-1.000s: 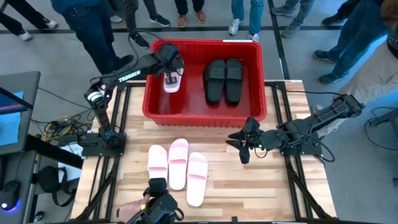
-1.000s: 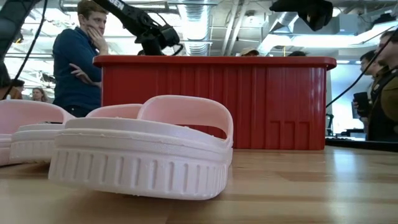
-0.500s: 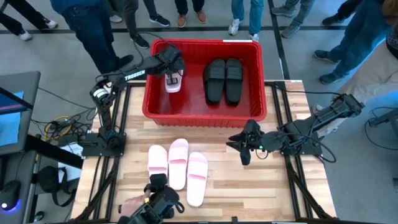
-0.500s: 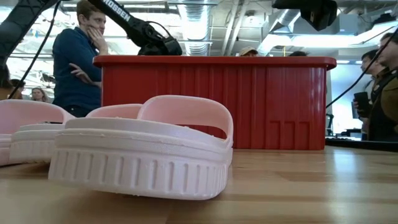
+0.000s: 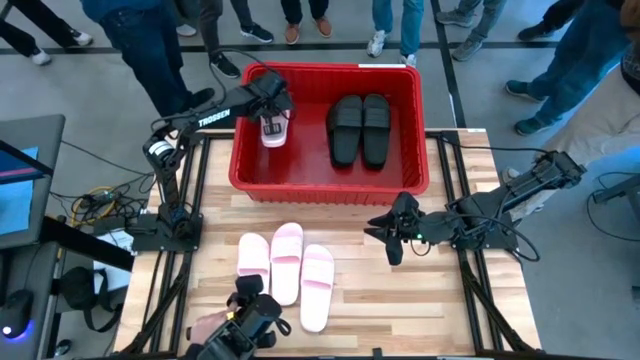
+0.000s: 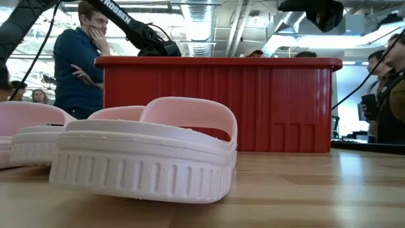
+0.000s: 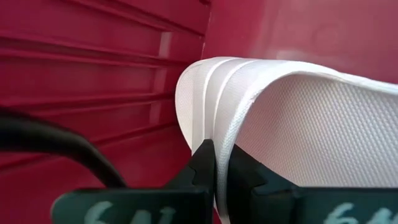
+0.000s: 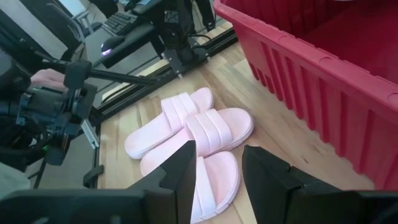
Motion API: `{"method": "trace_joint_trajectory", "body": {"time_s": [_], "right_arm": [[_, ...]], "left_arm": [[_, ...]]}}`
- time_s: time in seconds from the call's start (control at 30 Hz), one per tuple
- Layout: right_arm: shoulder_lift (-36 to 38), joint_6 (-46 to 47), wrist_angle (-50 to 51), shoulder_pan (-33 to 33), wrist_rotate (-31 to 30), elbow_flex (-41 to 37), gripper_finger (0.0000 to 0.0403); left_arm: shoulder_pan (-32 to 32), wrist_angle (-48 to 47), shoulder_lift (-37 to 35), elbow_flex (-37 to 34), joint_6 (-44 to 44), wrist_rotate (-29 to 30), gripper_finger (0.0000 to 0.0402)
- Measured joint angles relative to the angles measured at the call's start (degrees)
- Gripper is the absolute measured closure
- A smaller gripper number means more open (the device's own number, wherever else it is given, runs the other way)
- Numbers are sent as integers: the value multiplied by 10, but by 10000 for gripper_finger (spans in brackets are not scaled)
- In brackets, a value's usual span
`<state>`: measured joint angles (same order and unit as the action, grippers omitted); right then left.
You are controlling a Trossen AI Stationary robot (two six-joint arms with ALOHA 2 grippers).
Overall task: Pick and place slides into bin
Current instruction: Put the pink slide into the red container
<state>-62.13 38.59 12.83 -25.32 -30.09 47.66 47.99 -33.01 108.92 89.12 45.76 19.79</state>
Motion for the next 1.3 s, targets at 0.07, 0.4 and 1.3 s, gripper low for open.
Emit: {"method": "trace_joint_trajectory", "body": {"time_s": [0.07, 0.4, 1.3], "right_arm": [[0, 0, 0, 0, 0, 0, 285], [0, 0, 0, 0, -2, 0, 285], [0, 0, 0, 0, -2, 0, 285]], "left_arm": [[2, 1, 0, 0, 0, 0, 401], [8, 3, 0, 0, -8, -16, 401], [-10, -21, 14, -1, 1, -47, 401]]}}
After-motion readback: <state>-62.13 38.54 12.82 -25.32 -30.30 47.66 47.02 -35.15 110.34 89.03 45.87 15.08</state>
